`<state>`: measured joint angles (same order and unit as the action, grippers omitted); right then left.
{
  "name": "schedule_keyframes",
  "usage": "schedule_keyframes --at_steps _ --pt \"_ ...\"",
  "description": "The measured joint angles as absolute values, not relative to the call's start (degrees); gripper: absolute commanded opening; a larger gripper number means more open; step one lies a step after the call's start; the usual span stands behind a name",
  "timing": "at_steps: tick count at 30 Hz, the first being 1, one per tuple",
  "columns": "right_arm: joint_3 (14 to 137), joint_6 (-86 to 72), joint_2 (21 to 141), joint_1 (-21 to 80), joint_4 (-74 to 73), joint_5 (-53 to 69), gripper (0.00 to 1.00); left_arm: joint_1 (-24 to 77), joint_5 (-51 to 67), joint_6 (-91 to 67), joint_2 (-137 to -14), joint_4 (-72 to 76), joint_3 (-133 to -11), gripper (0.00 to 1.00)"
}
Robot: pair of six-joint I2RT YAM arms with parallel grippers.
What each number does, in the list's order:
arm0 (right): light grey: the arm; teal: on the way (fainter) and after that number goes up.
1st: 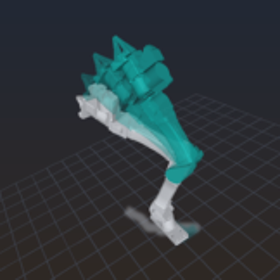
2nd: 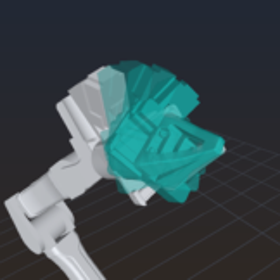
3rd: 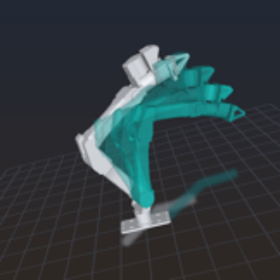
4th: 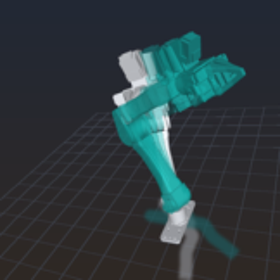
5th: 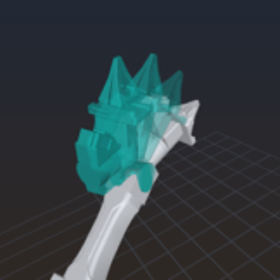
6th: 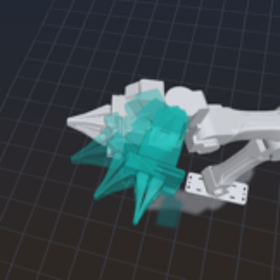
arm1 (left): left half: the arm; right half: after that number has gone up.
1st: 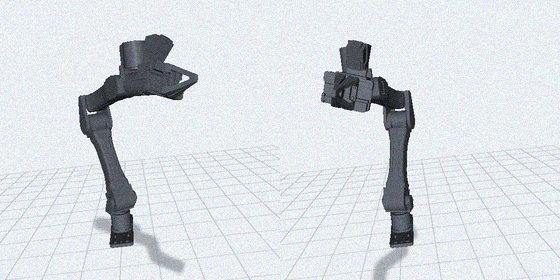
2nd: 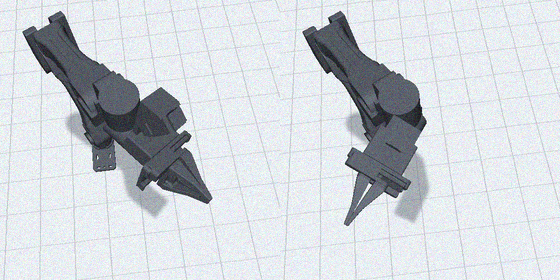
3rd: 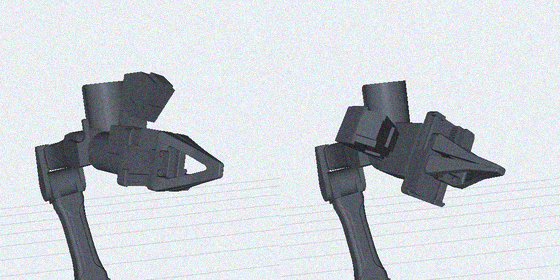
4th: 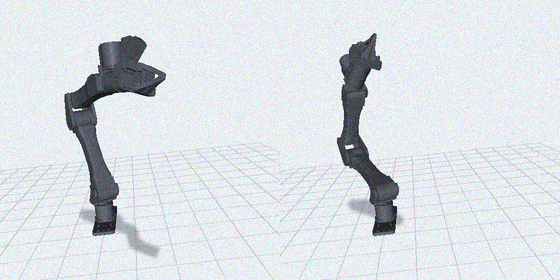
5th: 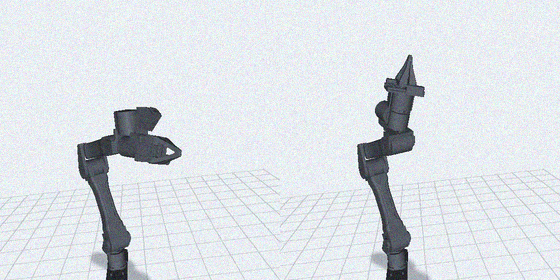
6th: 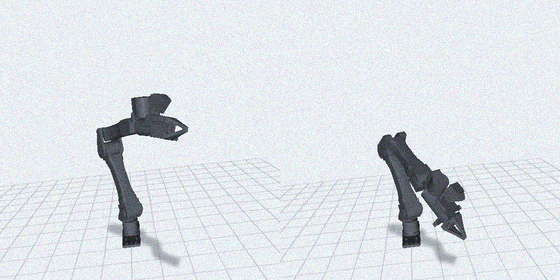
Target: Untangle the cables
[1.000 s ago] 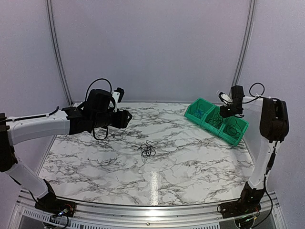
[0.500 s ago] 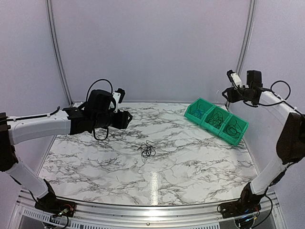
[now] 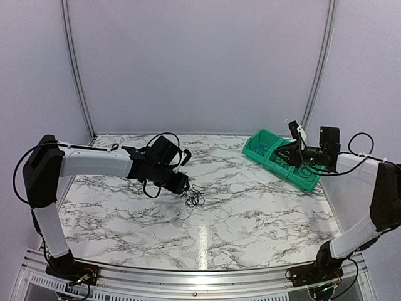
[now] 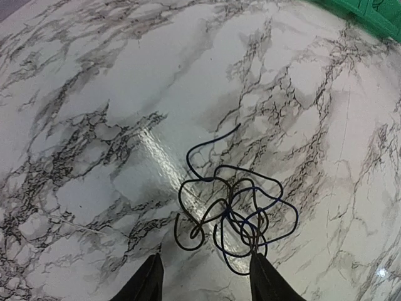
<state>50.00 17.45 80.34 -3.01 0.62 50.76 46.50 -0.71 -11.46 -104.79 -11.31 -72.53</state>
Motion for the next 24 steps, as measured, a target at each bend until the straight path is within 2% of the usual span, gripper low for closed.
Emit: schedule_keyframes --at_steps 3,11,13,16,19,21,24 --pt "50.3 18.81 82.19 -2.9 0.27 53.43 0.29 46.78 1.85 -11.05 -107.85 -14.57 -73.84 0.48" --pt "50.94 21.32 82.63 -1.08 -0.23 55.44 0.29 46.83 5.91 -11.11 -114.32 -18.22 -77.78 0.33" --pt "51.53 22.37 83.09 0.45 -1.15 55.4 0.29 46.83 5.82 -11.27 -114.83 -18.55 -78.0 0.32" --pt "52.45 23.9 84.16 3.27 -2.02 54.98 0.29 46.83 4.51 -11.25 -114.93 -18.74 -78.15 0.4" --pt "52.75 25.17 85.03 5.87 -2.9 54.37 0.29 46.83 2.24 -11.53 -115.18 -18.79 -78.85 0.39" --pt "53.08 25.63 85.78 8.12 -3.9 53.78 0.29 46.83 0.8 -11.53 -115.37 -18.61 -79.26 0.36" --pt "54.0 25.32 87.29 11.66 -4.29 53.56 0.3 46.7 -0.51 -11.51 -115.55 -18.02 -79.35 0.23"
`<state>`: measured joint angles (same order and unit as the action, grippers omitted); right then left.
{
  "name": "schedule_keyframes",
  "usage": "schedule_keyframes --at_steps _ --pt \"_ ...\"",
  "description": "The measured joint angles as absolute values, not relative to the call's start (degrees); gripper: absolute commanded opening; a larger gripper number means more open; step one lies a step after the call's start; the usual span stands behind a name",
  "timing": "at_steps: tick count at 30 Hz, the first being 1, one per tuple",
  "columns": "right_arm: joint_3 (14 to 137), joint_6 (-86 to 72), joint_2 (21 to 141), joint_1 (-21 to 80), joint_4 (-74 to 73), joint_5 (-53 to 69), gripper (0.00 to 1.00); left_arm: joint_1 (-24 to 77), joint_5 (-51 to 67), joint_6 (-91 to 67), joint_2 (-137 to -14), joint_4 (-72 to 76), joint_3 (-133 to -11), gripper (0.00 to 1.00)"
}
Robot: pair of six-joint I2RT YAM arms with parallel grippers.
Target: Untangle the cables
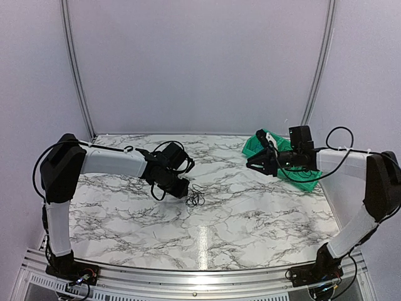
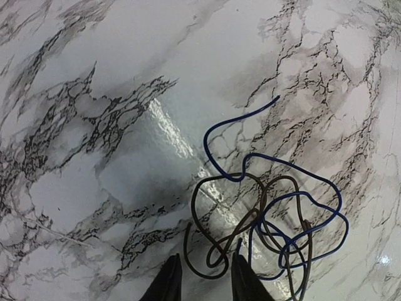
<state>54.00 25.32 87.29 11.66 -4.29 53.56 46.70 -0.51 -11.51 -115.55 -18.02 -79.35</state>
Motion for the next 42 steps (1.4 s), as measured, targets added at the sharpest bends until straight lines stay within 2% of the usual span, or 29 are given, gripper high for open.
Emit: schedule_keyframes --at_steps 6,14,21,31,42 --pt "59.66 21.47 95.35 21.19 -5.34 51.94 0.4 46.17 -0.69 -12.16 -115.9 -15.27 -79.37 0.11" --pt "73.14 18.57 110.34 30.81 -12.19 48.05 0.41 46.09 3.27 -14.15 -115.79 -7.88 -75.9 0.04" --pt "73.38 17.54 112.81 31.99 -15.49 45.12 0.4 46.26 9.34 -21.26 -114.08 7.33 -64.18 0.04" --pt "73.25 16.75 113.95 33.01 -15.46 40.84 0.39 49.3 12.05 -25.34 -113.95 16.93 -60.6 0.03" --pt "74.22 18.09 119.04 35.75 -18.0 36.91 0.14 49.82 10.41 -27.09 -112.66 19.16 -58.74 0.0"
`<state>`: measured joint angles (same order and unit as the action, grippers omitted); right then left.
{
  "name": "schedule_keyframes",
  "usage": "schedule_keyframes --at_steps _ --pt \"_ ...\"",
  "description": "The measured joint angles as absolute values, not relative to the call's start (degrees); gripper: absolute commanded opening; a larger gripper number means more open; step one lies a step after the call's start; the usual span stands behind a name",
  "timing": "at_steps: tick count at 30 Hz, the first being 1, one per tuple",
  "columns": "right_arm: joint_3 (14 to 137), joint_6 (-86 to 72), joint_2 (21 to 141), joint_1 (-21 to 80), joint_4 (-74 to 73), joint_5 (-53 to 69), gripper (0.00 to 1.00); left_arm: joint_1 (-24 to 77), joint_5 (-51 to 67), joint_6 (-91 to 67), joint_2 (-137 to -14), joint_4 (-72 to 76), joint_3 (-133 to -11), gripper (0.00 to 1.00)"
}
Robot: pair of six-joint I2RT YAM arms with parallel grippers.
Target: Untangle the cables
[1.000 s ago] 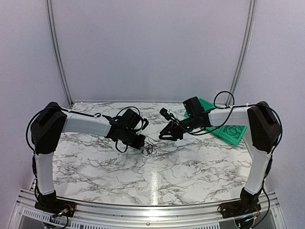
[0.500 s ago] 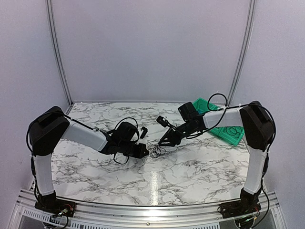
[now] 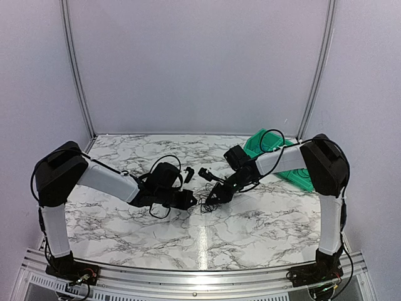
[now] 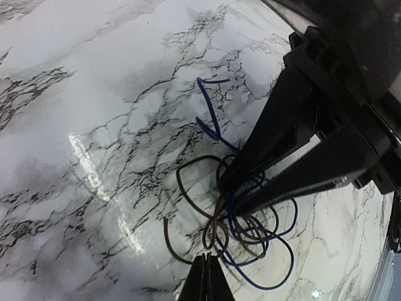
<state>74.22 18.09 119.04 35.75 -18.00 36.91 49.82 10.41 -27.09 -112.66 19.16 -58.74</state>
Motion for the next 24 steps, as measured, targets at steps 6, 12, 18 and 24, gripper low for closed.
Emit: schedule_keyframes --at_steps 6,12,18,24 --pt "78.32 18.11 121.71 35.75 -19.64 35.9 0.22 49.82 6.07 -26.17 -103.18 19.07 -52.82 0.0" --pt "80.07 18.28 122.45 35.75 -19.86 34.04 0.24 49.25 -1.58 -23.53 -88.29 18.5 -48.73 0.08" --pt "80.16 18.28 122.45 35.77 -20.03 33.89 0.33 48.34 -3.84 -23.35 -88.71 18.59 -48.95 0.56" --pt "80.53 18.5 122.45 35.83 -20.01 33.61 0.36 48.34 -2.46 -24.1 -103.13 17.32 -52.66 0.44"
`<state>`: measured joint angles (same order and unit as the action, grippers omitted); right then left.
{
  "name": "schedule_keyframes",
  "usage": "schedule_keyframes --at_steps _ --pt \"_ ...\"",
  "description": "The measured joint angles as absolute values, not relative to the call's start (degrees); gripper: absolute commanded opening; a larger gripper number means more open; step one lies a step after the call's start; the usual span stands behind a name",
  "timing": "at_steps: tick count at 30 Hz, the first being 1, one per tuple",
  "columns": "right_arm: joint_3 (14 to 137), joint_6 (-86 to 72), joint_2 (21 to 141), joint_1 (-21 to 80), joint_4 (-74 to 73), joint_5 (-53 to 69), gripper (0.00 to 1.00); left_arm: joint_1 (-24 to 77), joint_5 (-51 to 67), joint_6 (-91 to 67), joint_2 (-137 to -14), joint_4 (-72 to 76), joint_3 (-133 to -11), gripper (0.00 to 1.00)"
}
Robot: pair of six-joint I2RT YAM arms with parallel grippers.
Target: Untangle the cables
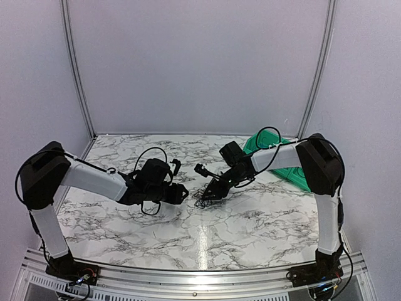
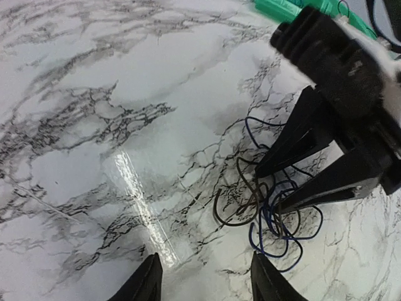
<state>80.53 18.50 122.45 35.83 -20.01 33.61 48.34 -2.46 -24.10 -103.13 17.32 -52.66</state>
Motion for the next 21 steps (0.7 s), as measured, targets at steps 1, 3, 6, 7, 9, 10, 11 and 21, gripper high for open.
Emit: schedule_keyframes --at_steps 1,3,6,7,9,10,11,21 --pt "80.53 18.5 122.45 35.83 -20.01 33.58 0.36 48.34 -2.15 -24.08 -104.86 17.28 -53.45 0.42" --pt "80.55 18.5 122.45 35.83 -20.01 33.56 0.36 48.38 -1.41 -23.62 -107.92 17.26 -55.2 0.41" --pt "80.55 18.52 122.45 35.83 -20.01 33.52 0.36 48.38 -0.01 -23.31 -109.69 17.45 -56.73 0.38" --pt "80.55 18.52 122.45 35.83 -20.01 33.52 0.36 48.38 0.21 -23.18 -110.04 17.54 -57.28 0.37" --pt "80.55 18.55 122.45 35.83 -20.01 33.52 0.36 48.38 0.86 -23.14 -111.0 17.89 -58.54 0.35" --pt "80.55 18.55 122.45 35.83 -20.03 33.52 0.36 48.38 1.06 -23.16 -111.63 18.15 -59.24 0.34" --pt "80.55 18.55 122.45 35.83 -20.01 33.52 0.36 48.38 1.28 -23.14 -112.36 18.37 -59.92 0.33" --pt "80.79 18.68 122.54 35.83 -20.36 33.45 0.36 48.38 2.55 -23.11 -117.99 19.4 -63.88 0.18"
